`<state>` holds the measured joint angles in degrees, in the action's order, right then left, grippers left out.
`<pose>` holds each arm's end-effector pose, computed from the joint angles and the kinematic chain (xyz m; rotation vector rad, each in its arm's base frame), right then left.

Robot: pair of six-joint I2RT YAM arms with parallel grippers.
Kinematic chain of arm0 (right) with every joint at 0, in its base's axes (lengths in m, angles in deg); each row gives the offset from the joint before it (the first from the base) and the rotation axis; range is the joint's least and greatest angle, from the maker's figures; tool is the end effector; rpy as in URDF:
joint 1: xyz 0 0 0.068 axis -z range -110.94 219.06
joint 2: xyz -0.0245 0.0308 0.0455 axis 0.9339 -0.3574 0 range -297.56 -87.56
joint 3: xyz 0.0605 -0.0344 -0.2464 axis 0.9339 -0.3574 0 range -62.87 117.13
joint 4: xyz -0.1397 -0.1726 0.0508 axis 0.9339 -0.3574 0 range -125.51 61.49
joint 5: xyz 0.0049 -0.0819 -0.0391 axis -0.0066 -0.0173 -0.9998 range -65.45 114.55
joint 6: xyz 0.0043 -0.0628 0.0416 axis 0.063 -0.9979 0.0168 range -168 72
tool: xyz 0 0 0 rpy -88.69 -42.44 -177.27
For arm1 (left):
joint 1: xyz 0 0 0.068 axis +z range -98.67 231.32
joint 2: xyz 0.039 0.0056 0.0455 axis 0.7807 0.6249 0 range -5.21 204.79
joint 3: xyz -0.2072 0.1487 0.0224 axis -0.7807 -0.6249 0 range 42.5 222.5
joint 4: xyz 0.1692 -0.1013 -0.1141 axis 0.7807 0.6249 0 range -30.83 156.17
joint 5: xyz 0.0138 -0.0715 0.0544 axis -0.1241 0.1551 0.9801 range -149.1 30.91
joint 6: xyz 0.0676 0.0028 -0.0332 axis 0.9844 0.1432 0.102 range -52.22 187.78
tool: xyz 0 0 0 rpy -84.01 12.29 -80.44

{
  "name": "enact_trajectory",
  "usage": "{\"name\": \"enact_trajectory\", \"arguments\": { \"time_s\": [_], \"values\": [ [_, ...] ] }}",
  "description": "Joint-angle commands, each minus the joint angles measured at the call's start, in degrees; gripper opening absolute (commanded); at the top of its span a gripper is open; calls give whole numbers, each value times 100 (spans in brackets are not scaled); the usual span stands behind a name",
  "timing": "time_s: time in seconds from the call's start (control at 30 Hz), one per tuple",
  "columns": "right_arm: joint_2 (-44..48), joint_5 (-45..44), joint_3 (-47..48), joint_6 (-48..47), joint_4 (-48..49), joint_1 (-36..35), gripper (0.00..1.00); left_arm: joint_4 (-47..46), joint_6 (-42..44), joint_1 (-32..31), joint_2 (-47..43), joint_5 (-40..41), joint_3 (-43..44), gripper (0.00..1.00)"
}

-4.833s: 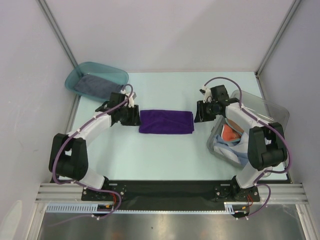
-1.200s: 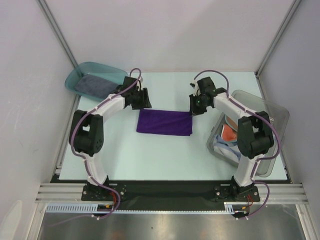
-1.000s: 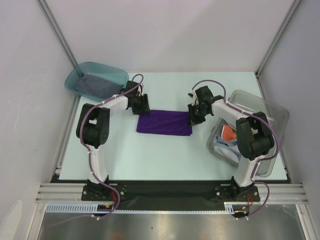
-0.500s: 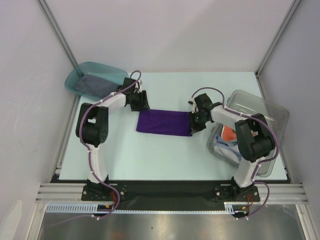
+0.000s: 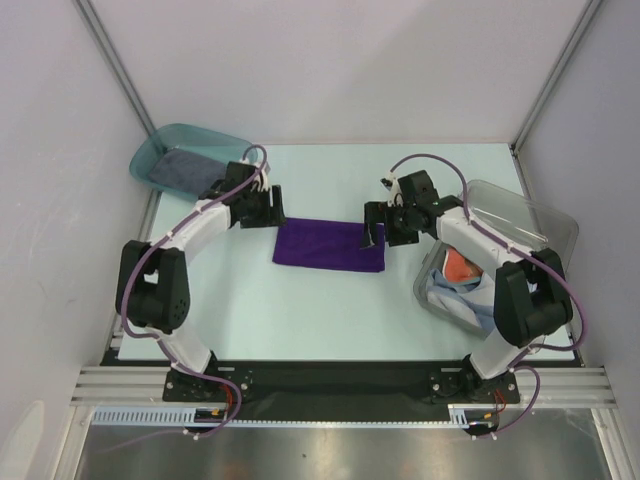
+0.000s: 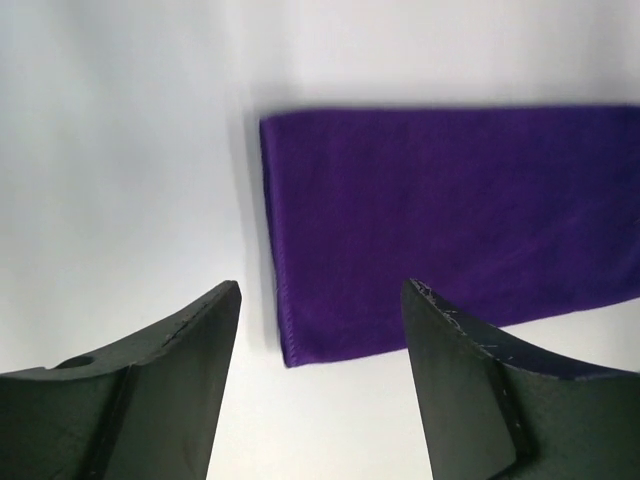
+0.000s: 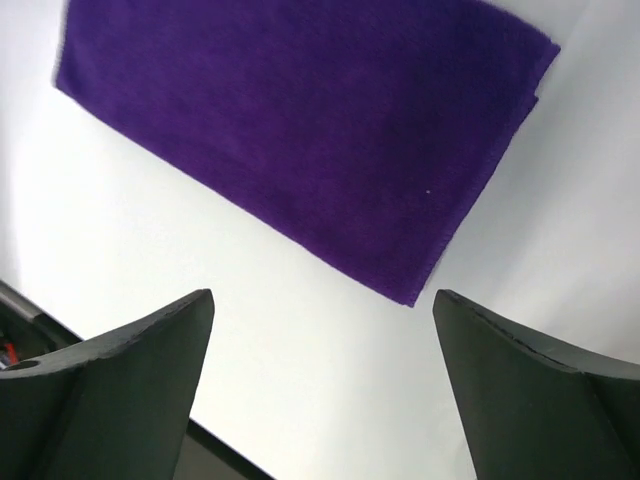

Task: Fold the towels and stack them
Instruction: Neatly place the folded towel into the bin

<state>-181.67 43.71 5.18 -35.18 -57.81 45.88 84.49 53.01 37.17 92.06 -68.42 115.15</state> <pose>0.2930 0.1482 0.2113 -0.3696 2.5668 0.6651 0.3407 -0.0966 0.2210 0.0602 2.4719 -0.4201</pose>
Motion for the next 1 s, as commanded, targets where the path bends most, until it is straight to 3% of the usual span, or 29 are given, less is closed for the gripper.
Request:
{"name": "enact_trajectory", "arguments": {
  "time_s": [0.0,0.43,0.83,0.97],
  "values": [
    [392,88,323,-25,-41,-29,100,-263,35,62,20,1,-531,72],
    [815,35,191,-157,-15,-20,100,-756,-229,167,863,-395,-866,69],
    [683,35,59,-122,117,-20,100,-959,-448,150,1180,-606,-989,57],
    [718,35,-2,-122,170,-29,100,-941,-597,123,1232,-518,-1155,49]
  ]
}}
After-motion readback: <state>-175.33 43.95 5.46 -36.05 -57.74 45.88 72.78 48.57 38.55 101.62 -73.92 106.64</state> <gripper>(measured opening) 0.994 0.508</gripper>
